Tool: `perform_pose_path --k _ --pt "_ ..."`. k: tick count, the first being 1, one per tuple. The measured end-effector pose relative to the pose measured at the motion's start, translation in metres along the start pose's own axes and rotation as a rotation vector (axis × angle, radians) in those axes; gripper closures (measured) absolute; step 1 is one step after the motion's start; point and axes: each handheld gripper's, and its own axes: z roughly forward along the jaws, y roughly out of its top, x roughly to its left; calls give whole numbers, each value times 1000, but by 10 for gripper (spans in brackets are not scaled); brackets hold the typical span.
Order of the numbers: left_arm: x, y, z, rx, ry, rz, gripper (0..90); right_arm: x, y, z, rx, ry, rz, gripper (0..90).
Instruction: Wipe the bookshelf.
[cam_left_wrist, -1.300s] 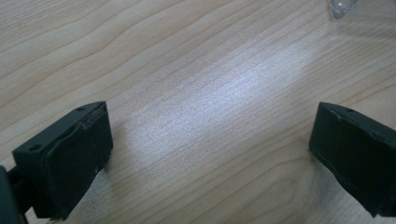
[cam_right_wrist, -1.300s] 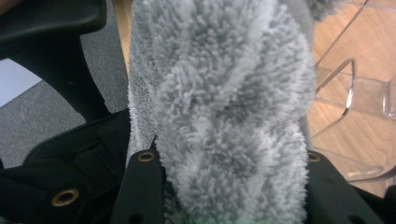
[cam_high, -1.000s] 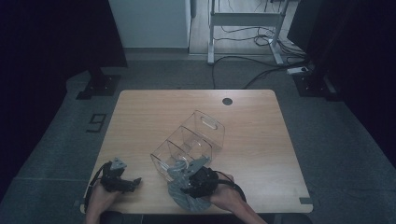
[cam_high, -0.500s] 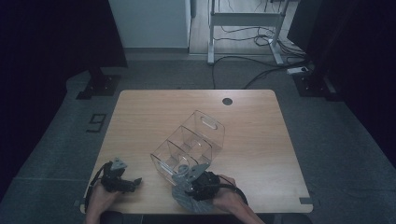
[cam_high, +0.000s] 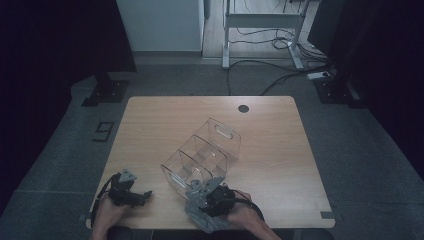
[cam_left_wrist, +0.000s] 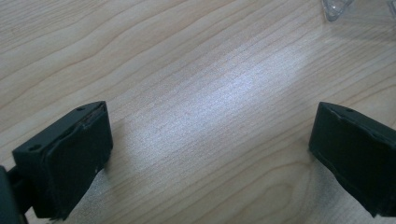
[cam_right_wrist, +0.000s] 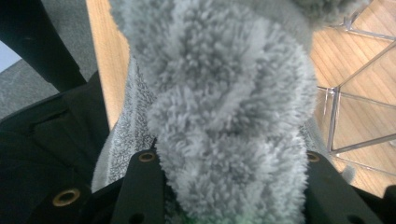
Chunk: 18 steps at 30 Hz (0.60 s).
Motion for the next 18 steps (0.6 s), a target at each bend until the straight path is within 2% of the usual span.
perform_pose_path --k 7,13,18 --pt "-1 0 0 -5 5 -8 0 1 1 -21 -14 6 2 628" --pt "-1 -2 1 -21 7 -9 0 -2 -3 -39 -39 16 22 641" --pt "-1 -2 1 -29 7 -5 0 -5 -7 -52 -38 12 36 650"
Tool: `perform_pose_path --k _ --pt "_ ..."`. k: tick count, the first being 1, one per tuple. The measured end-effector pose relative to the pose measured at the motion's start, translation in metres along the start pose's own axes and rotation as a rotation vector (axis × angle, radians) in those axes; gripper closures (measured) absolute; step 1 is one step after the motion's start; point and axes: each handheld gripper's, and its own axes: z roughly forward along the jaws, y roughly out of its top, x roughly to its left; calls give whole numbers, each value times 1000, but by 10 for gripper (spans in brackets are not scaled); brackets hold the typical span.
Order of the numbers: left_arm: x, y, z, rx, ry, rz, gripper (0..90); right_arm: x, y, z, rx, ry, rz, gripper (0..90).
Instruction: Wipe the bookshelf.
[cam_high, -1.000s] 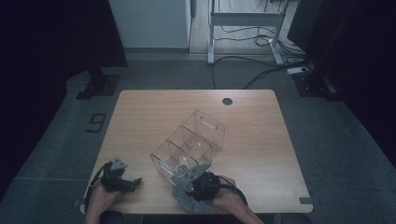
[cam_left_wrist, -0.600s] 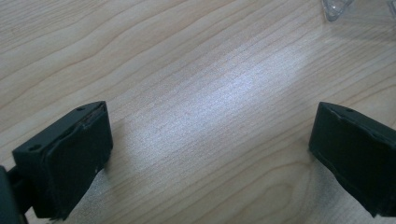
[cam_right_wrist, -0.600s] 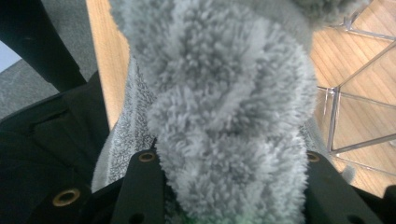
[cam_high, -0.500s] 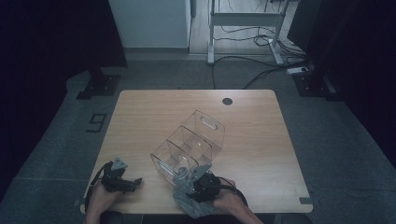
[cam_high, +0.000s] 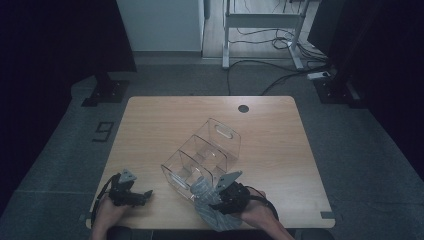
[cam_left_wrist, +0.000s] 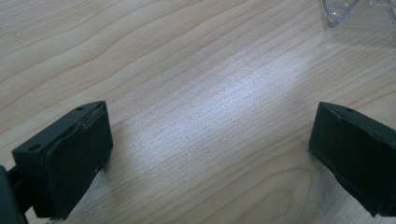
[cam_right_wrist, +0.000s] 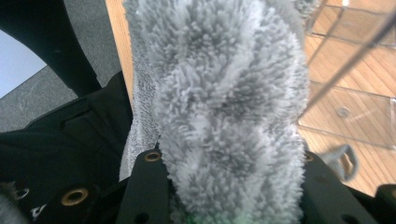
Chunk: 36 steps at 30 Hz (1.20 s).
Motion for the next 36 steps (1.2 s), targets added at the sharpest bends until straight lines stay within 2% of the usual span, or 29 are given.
perform_pose_path --k 6,13,18,20,23,26,30,36 --pt "0 0 0 -3 0 0 0 -7 -4 -25 -43 -8 41 650" --pt "0 0 1 -6 -2 3 0 -17 -8 -53 -63 -34 70 648" --pt "1 -1 1 -10 -3 6 0 -29 -16 -72 -67 -88 103 644" --pt "1 -1 1 -12 -6 7 0 -36 -21 -79 -77 -94 128 642" --pt "1 -1 1 -15 -8 8 0 -47 -28 -89 -71 -157 165 642" --pt "1 -1 1 -18 -9 8 0 -59 -35 -100 -80 -186 213 642" --pt "1 -1 1 -19 -10 10 0 -72 -43 -113 -70 -246 245 641" --pt "1 -1 1 -18 -8 9 0 -91 -55 -131 -82 -323 303 637"
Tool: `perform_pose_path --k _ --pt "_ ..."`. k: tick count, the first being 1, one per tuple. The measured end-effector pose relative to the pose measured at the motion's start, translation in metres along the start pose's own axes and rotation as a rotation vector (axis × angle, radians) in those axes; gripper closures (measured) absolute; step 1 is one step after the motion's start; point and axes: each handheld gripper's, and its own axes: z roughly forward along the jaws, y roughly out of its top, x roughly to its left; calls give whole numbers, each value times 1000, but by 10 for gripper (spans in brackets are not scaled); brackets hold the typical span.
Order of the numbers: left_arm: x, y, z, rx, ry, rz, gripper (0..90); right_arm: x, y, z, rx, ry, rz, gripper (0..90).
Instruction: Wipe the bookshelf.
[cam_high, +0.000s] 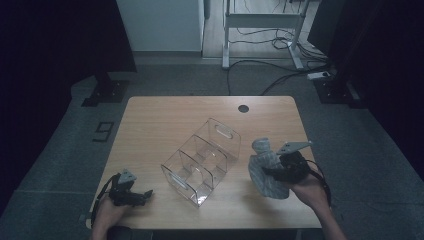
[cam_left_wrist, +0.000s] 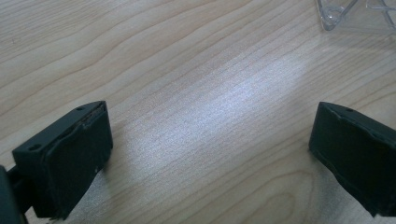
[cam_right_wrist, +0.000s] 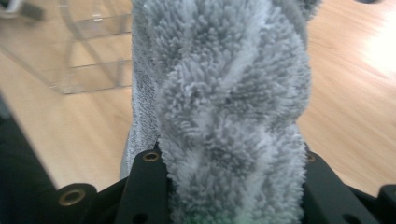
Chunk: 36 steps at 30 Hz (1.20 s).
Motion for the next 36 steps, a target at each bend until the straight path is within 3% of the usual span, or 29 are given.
perform_pose_path --k 6,9,17,21,25,36 --pt "0 0 0 -2 2 0 0 -26 -9 -8 -8 -70 65 631" --pt "0 0 0 -3 -4 2 0 -36 -15 -8 3 -128 81 628" --pt "0 0 1 -4 -6 5 0 -54 -34 9 29 -186 137 617" --pt "0 1 1 -4 -4 2 0 -58 -43 22 37 -200 155 605" --pt "0 1 1 2 -6 3 0 -58 -52 36 34 -181 174 592" --pt "0 2 1 3 -8 6 0 -61 -68 65 115 -189 144 477"
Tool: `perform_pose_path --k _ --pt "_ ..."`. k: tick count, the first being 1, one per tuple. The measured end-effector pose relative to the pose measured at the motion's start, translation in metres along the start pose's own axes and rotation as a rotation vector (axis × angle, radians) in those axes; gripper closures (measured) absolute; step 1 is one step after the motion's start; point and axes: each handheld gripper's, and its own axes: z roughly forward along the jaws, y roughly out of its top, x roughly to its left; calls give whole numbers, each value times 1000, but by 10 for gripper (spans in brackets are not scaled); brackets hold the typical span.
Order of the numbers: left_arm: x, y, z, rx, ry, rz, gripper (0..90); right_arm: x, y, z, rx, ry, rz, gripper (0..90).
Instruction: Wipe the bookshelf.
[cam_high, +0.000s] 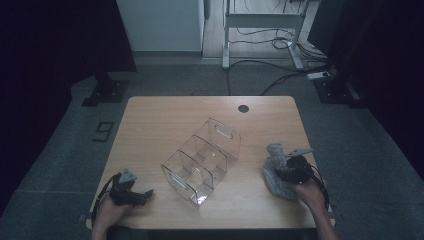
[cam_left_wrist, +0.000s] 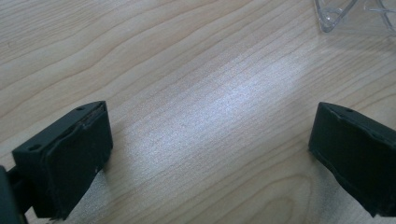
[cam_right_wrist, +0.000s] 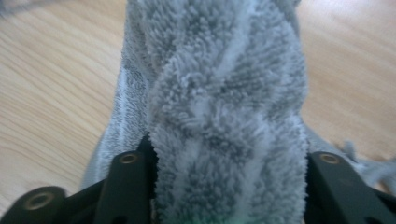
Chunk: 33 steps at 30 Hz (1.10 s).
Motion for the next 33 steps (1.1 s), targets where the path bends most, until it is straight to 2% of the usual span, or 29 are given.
perform_pose_path --k 7,10,12,17,23,26,29,33 --pt "0 2 0 11 3 -3 0 0 0 1 -4 24 -8 319" --pt "0 3 -1 12 -15 -30 0 1 1 -2 -20 35 -13 261" --pt "1 4 -3 1 -29 -47 14 0 1 -6 -43 56 -13 218" --pt "-2 10 -11 -53 -37 -55 20 2 6 -20 -112 80 -12 137" --pt "-13 21 -17 -89 -49 -6 0 9 17 -32 -167 176 -32 110" --pt "-18 27 -19 -119 -62 -1 0 12 24 -34 -181 208 -42 101" --pt "-25 34 -20 -146 -83 3 0 19 35 -35 -203 219 -66 103" --pt "-32 40 -18 -155 -91 21 0 29 54 -28 -213 238 -101 118"
